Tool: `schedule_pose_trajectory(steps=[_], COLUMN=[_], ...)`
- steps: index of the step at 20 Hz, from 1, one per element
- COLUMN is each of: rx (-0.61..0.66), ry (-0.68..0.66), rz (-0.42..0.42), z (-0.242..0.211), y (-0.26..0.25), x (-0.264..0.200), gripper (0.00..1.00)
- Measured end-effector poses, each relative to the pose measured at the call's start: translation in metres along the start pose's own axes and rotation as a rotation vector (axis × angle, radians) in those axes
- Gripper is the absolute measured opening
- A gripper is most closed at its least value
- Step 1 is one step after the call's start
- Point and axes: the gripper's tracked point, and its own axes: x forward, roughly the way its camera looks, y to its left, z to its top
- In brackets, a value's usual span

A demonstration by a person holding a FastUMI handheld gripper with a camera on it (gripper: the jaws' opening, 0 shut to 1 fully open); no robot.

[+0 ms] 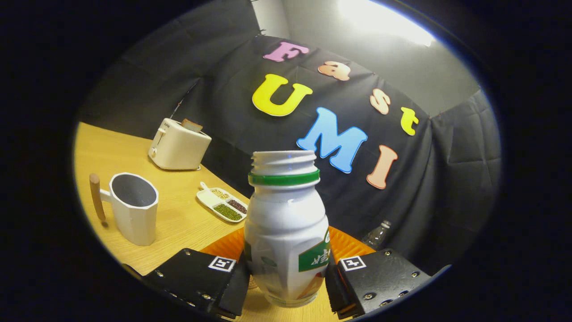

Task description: Take the bottle from table, then pour the juice into the cup, finally place the bottle on the coaster

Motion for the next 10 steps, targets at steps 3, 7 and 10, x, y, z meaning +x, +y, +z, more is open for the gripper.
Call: schedule_pose_trajectory(steps=[3, 7, 10], rx=[-0.093, -0.213, -0.306], ry=[-0.009, -0.018, -0.011], rz=[0.003, 0.003, 0.013], z=[0.007, 0.011, 0.011], y=[0.009, 0.019, 0.027], x=[0.007, 0.013, 0.016], gripper=[0.7, 0.7, 0.7])
